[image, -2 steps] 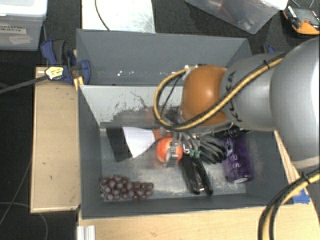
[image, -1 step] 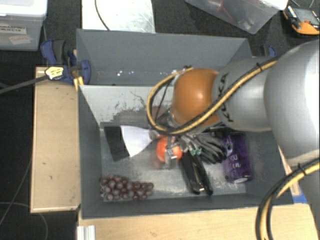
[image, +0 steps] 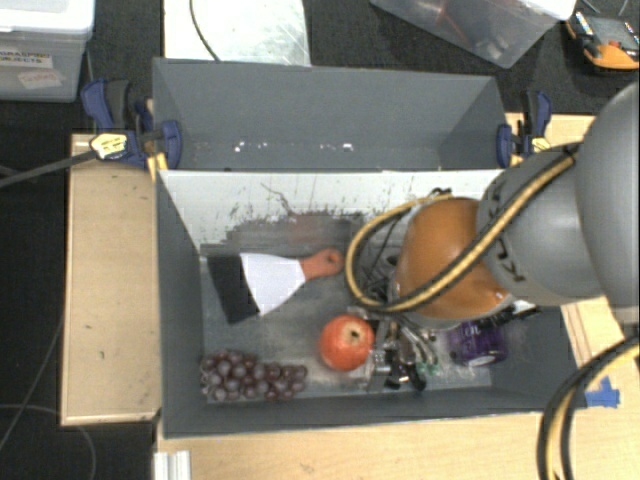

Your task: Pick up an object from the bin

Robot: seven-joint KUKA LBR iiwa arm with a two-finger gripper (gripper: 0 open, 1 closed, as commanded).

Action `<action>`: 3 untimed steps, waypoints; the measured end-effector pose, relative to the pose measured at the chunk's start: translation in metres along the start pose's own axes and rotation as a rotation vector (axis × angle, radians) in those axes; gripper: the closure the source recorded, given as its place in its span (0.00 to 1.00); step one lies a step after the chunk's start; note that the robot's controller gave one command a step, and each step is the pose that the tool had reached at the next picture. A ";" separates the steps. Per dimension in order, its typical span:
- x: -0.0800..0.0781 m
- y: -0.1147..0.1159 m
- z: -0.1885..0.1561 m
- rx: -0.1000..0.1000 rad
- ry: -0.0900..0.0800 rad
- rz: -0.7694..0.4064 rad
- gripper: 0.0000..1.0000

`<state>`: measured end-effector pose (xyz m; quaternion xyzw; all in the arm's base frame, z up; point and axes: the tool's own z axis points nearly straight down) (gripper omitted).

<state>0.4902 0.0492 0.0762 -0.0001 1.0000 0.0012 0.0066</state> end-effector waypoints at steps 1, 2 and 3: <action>-0.084 0.048 -0.002 -0.006 -0.015 -0.289 1.00; -0.084 0.048 -0.002 -0.006 -0.015 -0.286 1.00; -0.084 0.048 -0.002 -0.006 -0.015 -0.284 1.00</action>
Offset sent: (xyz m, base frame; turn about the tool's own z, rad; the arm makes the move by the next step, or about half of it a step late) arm 0.0000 0.0000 0.0000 0.0000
